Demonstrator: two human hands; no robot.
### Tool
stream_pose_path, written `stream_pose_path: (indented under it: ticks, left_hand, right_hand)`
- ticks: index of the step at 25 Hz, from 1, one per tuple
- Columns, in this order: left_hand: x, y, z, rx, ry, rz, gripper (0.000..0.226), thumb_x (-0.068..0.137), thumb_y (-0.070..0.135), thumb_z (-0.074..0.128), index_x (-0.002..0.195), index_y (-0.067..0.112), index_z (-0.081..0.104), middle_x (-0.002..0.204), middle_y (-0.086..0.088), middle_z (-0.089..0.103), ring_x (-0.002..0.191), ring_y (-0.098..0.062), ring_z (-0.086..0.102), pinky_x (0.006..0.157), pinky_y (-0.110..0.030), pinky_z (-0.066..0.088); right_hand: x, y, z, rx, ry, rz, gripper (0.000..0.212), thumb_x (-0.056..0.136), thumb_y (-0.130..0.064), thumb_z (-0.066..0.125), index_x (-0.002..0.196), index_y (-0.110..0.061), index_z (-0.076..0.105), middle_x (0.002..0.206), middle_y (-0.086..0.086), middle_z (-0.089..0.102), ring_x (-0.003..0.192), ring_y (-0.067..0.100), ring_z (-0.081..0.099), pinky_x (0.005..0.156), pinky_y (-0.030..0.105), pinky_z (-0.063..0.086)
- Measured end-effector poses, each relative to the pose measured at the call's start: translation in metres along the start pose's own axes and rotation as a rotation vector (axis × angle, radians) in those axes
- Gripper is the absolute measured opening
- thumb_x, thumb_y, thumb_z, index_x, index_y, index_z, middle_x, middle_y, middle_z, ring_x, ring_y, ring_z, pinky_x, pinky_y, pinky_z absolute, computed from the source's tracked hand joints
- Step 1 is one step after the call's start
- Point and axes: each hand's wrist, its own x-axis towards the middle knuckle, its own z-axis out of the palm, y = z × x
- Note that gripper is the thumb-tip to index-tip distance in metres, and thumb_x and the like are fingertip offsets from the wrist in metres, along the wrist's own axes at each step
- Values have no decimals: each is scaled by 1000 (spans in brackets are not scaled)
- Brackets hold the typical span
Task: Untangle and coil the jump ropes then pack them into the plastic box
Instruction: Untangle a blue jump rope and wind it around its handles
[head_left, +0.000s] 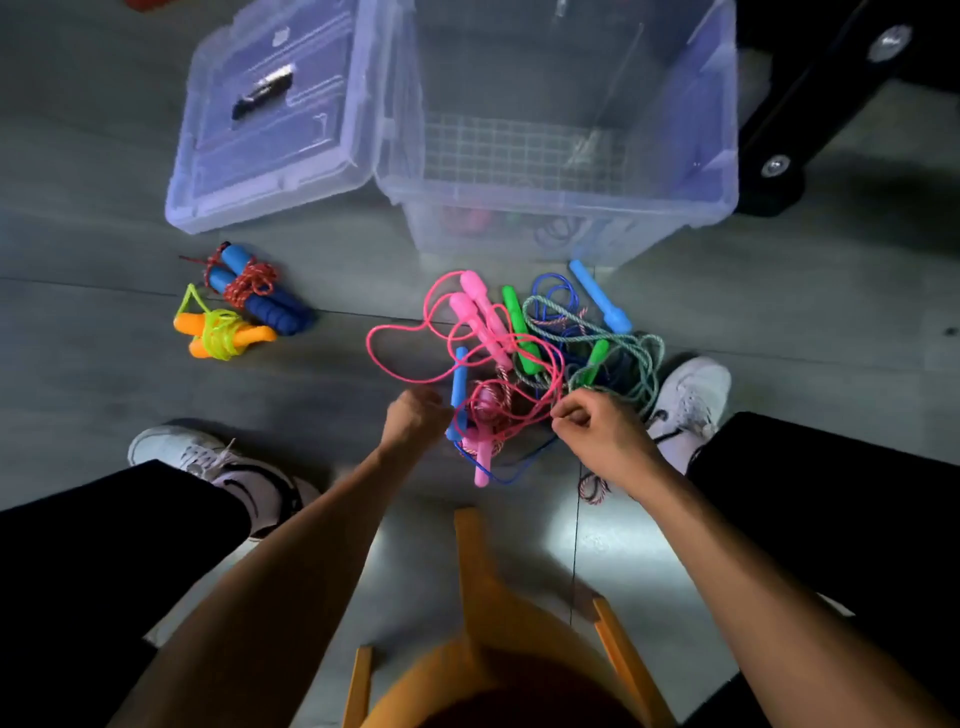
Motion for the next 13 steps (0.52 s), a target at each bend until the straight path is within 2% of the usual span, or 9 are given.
stream_pose_path:
  ticks: [3, 6, 9, 11, 13]
  left_hand:
    - [18, 12, 18, 163, 114, 54, 20, 89, 18, 52, 94, 4, 66, 93, -21, 68, 90, -40, 64, 67, -36, 43]
    - [41, 20, 25, 43, 52, -91, 31, 83, 31, 65, 102, 6, 68, 97, -15, 71, 88, -30, 68, 64, -28, 44]
    - [45, 31, 28, -35, 2, -153, 43, 71, 31, 76, 102, 2, 68, 94, -12, 71, 81, -24, 67, 65, -30, 52]
    - [30, 38, 23, 54, 41, -105, 42, 71, 28, 75, 104, 3, 65, 96, -11, 68, 87, -27, 66, 69, -32, 51]
    - [12, 46, 11, 232, 54, 29, 24, 78, 17, 68, 99, 6, 67, 92, -11, 67, 88, -29, 65, 67, -29, 47]
  right_hand:
    - [-13, 19, 2, 55, 4, 28, 7, 85, -11, 63, 86, -17, 66, 69, -12, 60, 66, 10, 58, 60, 22, 41]
    - [-22, 29, 0, 90, -26, 32, 7, 87, -13, 62, 91, -16, 67, 73, -11, 62, 59, 4, 56, 54, 19, 43]
    - [-22, 34, -8, 86, -12, 45, 9, 88, -15, 62, 94, -16, 68, 81, -6, 65, 70, 8, 60, 59, 17, 45]
    - [-19, 34, -14, 70, 22, 50, 8, 88, -16, 63, 94, -16, 68, 83, -5, 66, 77, 11, 62, 61, 18, 43]
    - [-13, 29, -14, 69, 37, 39, 6, 87, -16, 63, 91, -17, 68, 80, -7, 64, 75, 11, 61, 61, 21, 42]
